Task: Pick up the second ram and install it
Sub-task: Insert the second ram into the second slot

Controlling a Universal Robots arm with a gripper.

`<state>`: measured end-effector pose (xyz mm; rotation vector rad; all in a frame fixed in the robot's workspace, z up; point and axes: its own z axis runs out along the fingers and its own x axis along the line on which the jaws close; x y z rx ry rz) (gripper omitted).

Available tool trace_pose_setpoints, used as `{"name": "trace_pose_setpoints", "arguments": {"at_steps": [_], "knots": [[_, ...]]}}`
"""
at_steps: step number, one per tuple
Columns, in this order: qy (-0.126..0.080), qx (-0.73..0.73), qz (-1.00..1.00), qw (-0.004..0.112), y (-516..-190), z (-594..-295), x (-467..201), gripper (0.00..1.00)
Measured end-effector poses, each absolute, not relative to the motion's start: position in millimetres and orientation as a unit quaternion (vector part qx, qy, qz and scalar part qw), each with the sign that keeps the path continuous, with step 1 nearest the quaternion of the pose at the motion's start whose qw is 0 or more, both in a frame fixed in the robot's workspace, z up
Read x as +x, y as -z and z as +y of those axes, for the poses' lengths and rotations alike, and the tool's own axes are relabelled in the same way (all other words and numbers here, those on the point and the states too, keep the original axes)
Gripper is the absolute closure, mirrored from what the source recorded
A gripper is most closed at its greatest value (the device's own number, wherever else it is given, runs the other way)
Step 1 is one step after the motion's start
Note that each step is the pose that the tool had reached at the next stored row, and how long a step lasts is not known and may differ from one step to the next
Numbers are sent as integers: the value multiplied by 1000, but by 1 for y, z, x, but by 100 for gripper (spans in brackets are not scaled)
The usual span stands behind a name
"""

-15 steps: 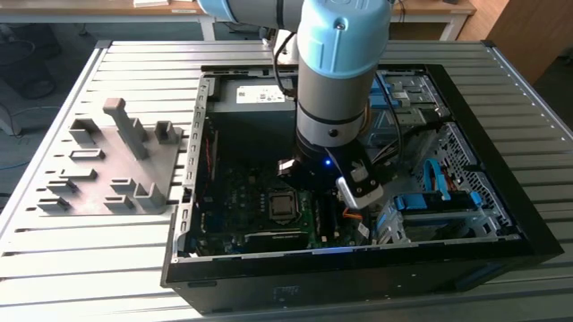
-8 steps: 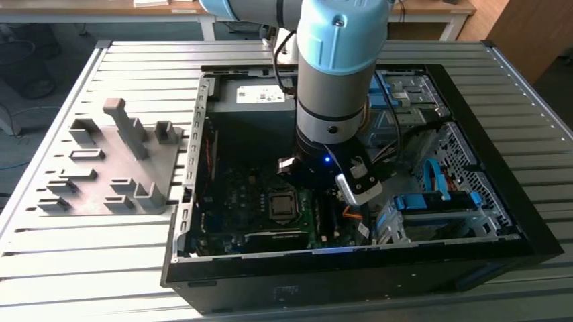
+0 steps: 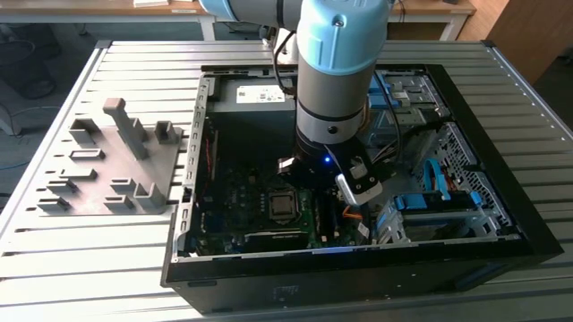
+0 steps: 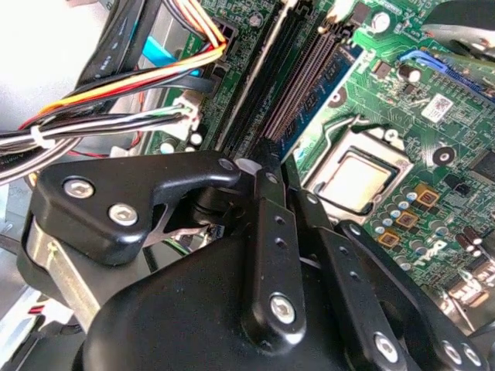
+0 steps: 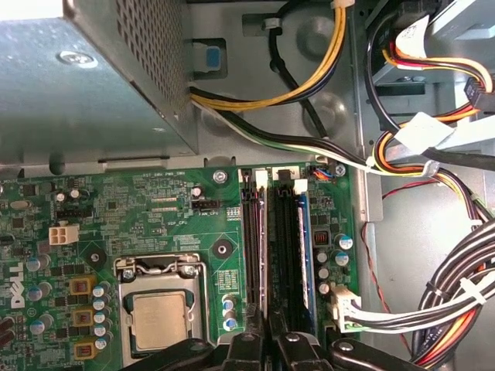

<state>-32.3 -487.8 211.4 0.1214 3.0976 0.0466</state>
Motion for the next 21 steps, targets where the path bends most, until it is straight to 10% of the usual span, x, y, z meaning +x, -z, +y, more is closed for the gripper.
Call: {"name": "trace_pose_setpoints", "arguments": {"at_steps": [21], "knots": [[-15, 28, 999, 20, -211, -488, -27, 86]]}}
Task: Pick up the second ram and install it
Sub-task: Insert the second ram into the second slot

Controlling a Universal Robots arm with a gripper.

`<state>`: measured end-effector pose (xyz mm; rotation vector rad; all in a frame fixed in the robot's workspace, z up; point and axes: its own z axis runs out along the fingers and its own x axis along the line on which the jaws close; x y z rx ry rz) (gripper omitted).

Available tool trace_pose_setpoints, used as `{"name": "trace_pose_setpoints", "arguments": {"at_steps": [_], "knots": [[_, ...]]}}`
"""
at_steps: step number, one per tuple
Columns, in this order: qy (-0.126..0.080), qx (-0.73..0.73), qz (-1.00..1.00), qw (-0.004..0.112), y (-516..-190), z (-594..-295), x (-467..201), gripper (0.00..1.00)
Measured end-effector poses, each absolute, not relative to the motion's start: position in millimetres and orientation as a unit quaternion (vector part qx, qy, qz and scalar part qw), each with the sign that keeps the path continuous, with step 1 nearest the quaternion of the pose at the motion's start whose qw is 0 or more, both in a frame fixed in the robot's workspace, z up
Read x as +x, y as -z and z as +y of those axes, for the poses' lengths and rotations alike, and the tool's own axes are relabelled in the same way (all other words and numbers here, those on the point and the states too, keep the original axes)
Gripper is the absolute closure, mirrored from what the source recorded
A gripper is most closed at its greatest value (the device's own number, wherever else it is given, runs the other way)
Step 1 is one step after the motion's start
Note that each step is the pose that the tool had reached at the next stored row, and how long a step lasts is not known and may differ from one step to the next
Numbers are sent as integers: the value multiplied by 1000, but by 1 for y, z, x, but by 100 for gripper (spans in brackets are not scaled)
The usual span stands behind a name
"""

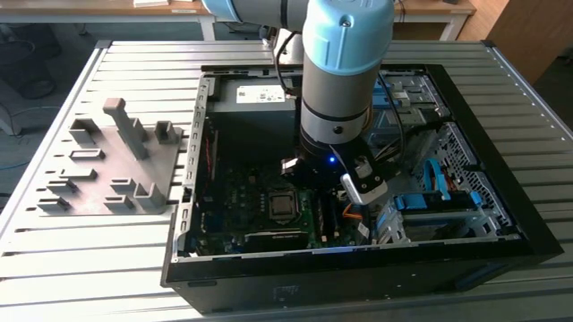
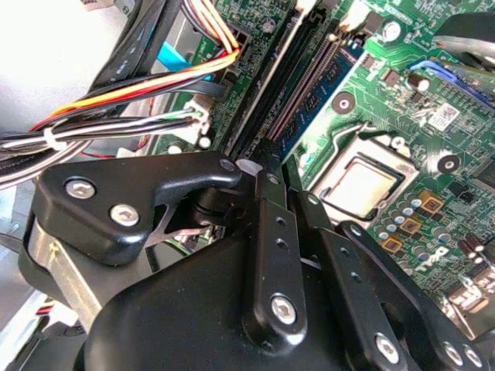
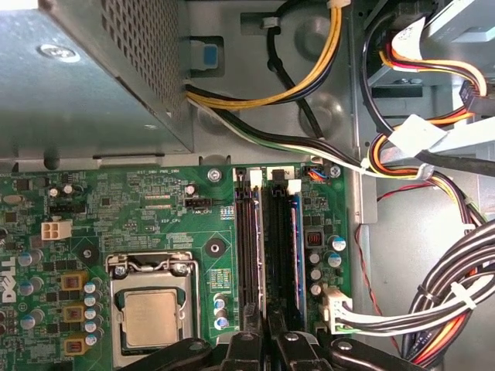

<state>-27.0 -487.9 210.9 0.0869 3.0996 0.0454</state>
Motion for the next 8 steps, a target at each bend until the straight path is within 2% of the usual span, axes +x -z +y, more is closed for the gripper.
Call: {"name": "trace_pose_setpoints", "arguments": {"at_steps": [8], "knots": [[-15, 26, 999, 20, -209, -488, -27, 86]]}}
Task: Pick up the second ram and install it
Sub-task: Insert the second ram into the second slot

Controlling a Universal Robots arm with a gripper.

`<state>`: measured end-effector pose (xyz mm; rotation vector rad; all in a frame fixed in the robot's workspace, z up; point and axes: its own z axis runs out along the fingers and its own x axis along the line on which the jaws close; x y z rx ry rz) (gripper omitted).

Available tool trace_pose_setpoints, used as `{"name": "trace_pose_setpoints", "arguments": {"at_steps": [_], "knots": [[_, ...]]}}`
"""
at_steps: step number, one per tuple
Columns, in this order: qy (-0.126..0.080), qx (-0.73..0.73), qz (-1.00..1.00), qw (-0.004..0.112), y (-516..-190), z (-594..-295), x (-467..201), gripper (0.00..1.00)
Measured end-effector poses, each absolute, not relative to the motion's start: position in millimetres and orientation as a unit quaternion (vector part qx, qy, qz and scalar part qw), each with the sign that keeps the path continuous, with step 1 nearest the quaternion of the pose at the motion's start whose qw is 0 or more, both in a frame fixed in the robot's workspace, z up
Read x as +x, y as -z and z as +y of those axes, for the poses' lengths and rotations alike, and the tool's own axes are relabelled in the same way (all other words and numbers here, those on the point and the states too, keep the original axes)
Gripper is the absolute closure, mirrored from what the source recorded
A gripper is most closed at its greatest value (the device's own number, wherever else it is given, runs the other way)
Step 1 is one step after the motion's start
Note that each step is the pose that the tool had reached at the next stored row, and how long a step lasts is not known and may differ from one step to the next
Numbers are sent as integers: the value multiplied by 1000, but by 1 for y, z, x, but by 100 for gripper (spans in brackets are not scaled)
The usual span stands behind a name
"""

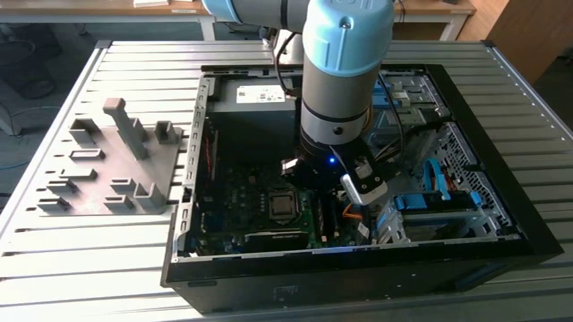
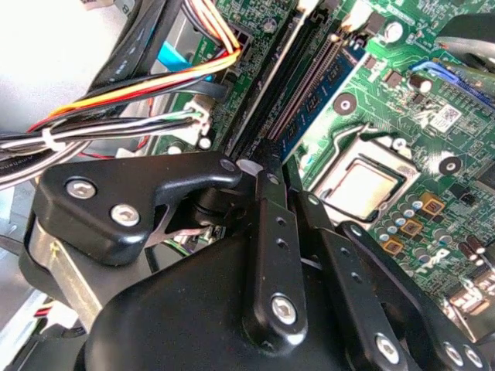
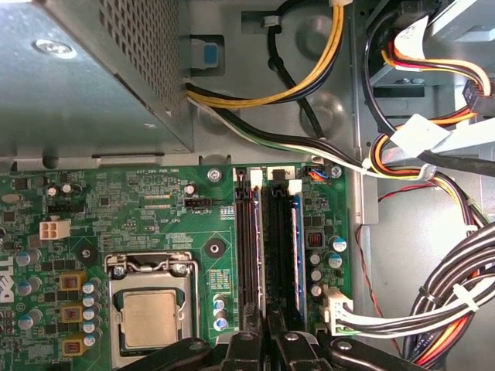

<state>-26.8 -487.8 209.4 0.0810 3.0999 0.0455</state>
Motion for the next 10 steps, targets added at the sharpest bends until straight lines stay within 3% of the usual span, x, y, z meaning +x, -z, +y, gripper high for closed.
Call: {"name": "trace_pose_setpoints", "arguments": {"at_steps": [10], "knots": [[-15, 24, 999, 20, -210, -488, -27, 86]]}}
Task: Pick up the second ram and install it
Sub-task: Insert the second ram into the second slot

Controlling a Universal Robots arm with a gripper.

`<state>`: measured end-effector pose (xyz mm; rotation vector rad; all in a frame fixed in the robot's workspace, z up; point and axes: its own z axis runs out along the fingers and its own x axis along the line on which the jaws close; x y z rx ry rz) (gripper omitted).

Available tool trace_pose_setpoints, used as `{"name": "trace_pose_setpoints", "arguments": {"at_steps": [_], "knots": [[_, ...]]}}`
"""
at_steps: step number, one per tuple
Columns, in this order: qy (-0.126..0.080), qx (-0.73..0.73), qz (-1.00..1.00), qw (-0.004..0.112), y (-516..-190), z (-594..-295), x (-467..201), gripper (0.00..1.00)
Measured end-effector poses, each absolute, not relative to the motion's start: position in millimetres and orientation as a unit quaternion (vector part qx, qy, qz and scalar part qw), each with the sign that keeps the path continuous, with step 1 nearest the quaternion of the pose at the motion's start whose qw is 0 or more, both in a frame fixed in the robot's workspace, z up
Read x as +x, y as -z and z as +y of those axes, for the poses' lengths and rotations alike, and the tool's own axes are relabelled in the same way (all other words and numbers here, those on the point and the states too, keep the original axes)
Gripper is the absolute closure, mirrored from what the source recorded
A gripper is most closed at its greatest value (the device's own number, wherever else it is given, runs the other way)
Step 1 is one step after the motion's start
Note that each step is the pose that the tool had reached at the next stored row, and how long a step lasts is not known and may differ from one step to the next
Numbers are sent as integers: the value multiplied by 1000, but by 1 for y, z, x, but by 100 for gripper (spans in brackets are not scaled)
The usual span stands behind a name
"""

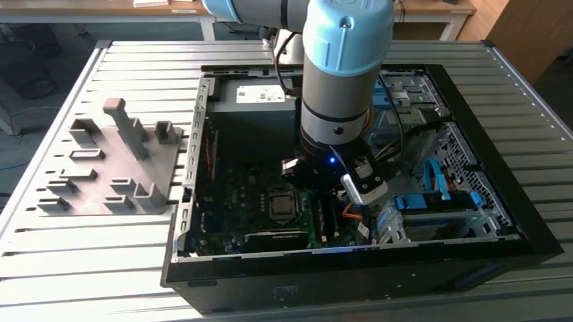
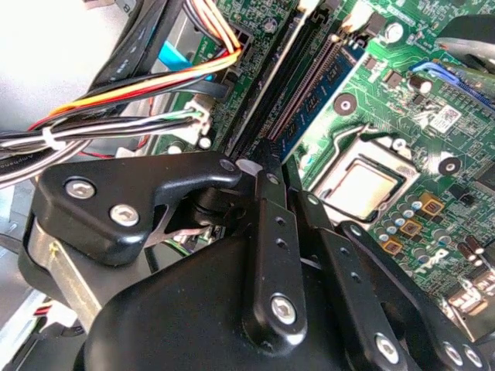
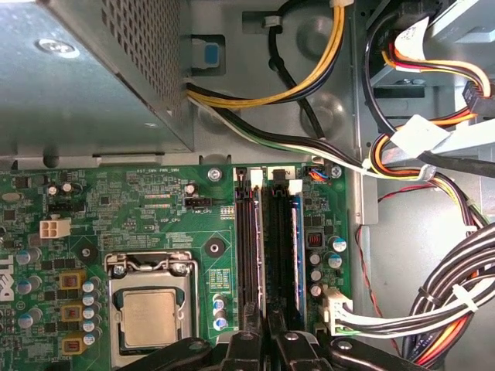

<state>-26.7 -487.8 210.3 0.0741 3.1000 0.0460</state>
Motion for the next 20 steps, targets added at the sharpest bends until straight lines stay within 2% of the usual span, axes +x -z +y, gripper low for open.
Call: {"name": "trace_pose_setpoints", "arguments": {"at_steps": [20], "knots": [[-15, 22, 999, 19, -208, -488, -25, 86]]}}
